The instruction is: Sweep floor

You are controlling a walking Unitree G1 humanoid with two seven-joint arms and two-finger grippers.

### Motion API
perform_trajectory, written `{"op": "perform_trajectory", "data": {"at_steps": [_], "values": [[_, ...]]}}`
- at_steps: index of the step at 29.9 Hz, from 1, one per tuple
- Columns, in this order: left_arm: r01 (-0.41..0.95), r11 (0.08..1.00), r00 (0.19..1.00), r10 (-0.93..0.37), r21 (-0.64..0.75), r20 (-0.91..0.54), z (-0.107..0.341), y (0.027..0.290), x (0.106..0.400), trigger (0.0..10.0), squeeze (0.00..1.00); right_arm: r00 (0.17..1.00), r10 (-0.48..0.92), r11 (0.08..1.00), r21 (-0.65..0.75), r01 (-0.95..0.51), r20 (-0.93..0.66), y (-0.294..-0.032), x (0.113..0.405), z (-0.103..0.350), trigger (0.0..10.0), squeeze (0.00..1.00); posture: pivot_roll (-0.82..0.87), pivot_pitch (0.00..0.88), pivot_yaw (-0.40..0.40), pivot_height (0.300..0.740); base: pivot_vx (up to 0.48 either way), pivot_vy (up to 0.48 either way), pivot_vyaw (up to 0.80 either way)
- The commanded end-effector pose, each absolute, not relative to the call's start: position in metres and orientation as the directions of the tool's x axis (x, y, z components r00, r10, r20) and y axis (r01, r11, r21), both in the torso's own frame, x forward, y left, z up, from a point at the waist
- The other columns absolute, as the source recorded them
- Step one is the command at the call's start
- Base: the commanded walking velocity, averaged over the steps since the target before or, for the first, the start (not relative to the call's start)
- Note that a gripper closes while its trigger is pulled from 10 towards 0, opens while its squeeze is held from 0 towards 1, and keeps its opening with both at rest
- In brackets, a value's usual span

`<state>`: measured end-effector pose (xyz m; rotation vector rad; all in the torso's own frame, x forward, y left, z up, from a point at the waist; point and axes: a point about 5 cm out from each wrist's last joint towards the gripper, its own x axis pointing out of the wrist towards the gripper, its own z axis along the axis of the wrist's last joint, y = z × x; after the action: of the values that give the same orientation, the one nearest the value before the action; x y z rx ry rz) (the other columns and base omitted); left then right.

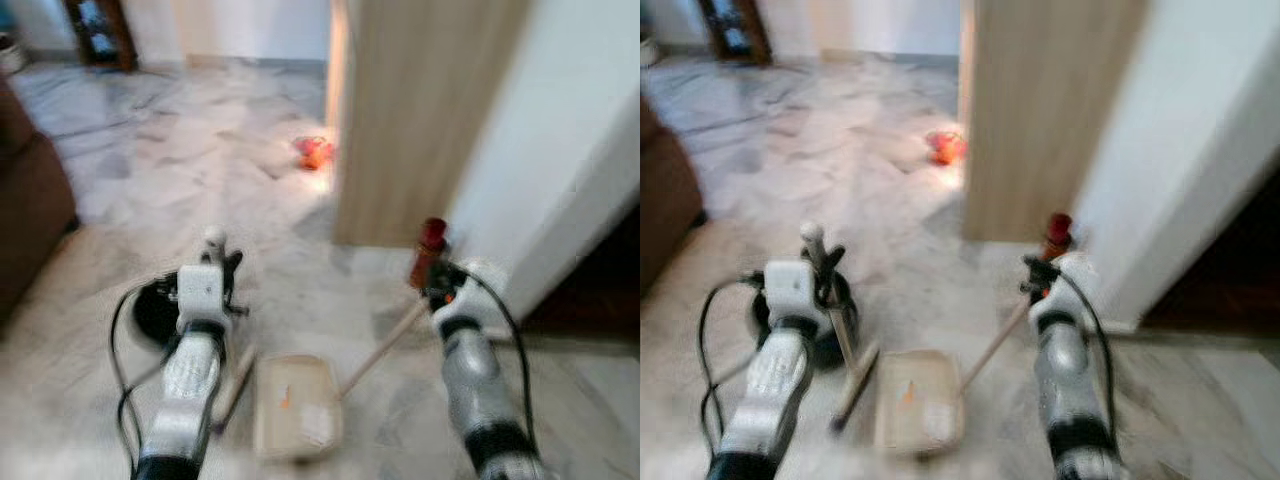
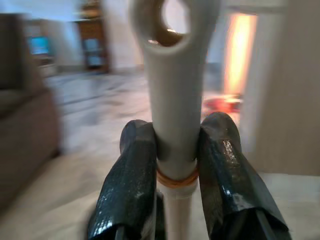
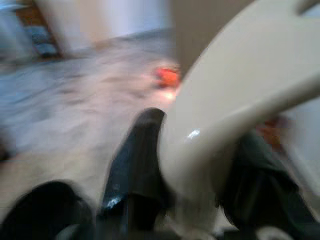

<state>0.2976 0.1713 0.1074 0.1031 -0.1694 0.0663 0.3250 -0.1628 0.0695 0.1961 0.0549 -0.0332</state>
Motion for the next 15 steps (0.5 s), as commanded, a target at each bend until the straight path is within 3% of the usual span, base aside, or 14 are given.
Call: {"op": "perform_trajectory", "data": {"at_steps": [1,10,15], "values": [[-0.05,0.995,0.977,0.031,0.087,0.213,0.1167,0.1612,0.2997,10.0,0.0,0.999,-0.043,0.974,0.223,0.044,-0.01,-0.1655,0.328,0.0787,10.0,0.0,0.05,0.0,-0.04,0.74,0.0,0.0,0.8],[-0.05,0.995,0.978,0.031,0.089,0.209,0.1158,0.1612,0.2986,10.0,0.0,0.999,-0.045,0.973,0.224,0.047,-0.016,-0.1663,0.327,0.077,10.0,0.0,0.05,0.0,-0.04,0.74,0.0,0.0,0.77],[-0.045,0.995,0.978,0.027,0.084,0.207,0.1158,0.1608,0.2985,10.0,0.0,0.998,-0.05,0.971,0.232,0.055,-0.024,-0.1666,0.3272,0.0761,10.0,0.0,0.05,0.0,-0.04,0.74,0.0,0.0,0.1]]}}
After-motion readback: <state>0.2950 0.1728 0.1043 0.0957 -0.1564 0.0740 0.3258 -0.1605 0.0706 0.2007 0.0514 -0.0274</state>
